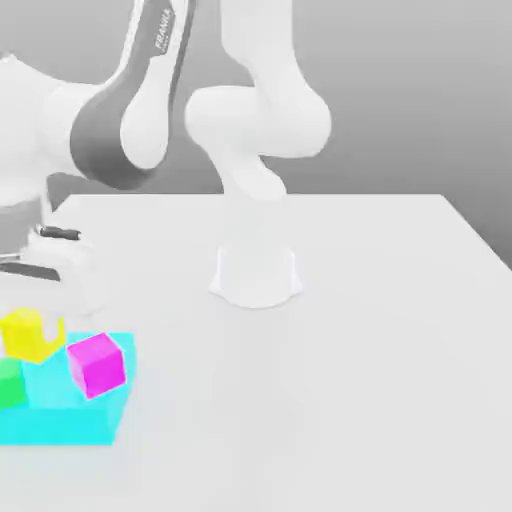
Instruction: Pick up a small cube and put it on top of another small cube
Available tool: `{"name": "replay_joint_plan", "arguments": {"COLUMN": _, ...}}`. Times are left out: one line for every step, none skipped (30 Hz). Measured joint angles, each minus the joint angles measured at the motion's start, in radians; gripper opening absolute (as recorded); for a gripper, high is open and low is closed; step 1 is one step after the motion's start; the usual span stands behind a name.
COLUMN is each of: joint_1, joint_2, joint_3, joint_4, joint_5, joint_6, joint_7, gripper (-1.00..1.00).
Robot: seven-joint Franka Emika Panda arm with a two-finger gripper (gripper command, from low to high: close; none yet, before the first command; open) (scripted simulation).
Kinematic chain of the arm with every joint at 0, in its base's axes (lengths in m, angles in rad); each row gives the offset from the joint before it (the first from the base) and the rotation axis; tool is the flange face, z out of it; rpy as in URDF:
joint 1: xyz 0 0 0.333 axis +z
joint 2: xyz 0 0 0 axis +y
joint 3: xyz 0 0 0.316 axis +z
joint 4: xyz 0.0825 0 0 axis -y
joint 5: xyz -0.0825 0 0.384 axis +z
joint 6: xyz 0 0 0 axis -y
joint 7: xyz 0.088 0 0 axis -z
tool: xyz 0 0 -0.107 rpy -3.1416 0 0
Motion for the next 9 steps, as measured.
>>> {"name": "replay_joint_plan", "arguments": {"joint_1": -0.024, "joint_2": 0.017, "joint_3": -0.005, "joint_4": 0.003, "joint_5": -0.013, "joint_6": 0.001, "joint_7": 0.02, "gripper": -1.0}}
{"name": "replay_joint_plan", "arguments": {"joint_1": -0.024, "joint_2": 0.042, "joint_3": -0.001, "joint_4": 0.002, "joint_5": -0.012, "joint_6": 0.02, "joint_7": 0.025, "gripper": -1.0}}
{"name": "replay_joint_plan", "arguments": {"joint_1": -0.022, "joint_2": 0.071, "joint_3": 0.003, "joint_4": -0.002, "joint_5": -0.004, "joint_6": 0.049, "joint_7": 0.022, "gripper": -1.0}}
{"name": "replay_joint_plan", "arguments": {"joint_1": -0.023, "joint_2": 0.103, "joint_3": 0.007, "joint_4": -0.007, "joint_5": 0.007, "joint_6": 0.083, "joint_7": 0.015, "gripper": -1.0}}
{"name": "replay_joint_plan", "arguments": {"joint_1": -0.025, "joint_2": 0.135, "joint_3": 0.011, "joint_4": -0.012, "joint_5": 0.019, "joint_6": 0.118, "joint_7": 0.007, "gripper": 1.0}}
{"name": "replay_joint_plan", "arguments": {"joint_1": -0.025, "joint_2": 0.135, "joint_3": 0.011, "joint_4": -0.012, "joint_5": 0.019, "joint_6": 0.118, "joint_7": 0.007, "gripper": 1.0}}
{"name": "replay_joint_plan", "arguments": {"joint_1": -0.025, "joint_2": 0.135, "joint_3": 0.011, "joint_4": -0.012, "joint_5": 0.019, "joint_6": 0.118, "joint_7": 0.007, "gripper": 1.0}}
{"name": "replay_joint_plan", "arguments": {"joint_1": -0.025, "joint_2": 0.135, "joint_3": 0.011, "joint_4": -0.012, "joint_5": 0.019, "joint_6": 0.118, "joint_7": 0.007, "gripper": 1.0}}
{"name": "replay_joint_plan", "arguments": {"joint_1": -0.025, "joint_2": 0.135, "joint_3": 0.011, "joint_4": -0.012, "joint_5": 0.019, "joint_6": 0.118, "joint_7": 0.007, "gripper": 1.0}}
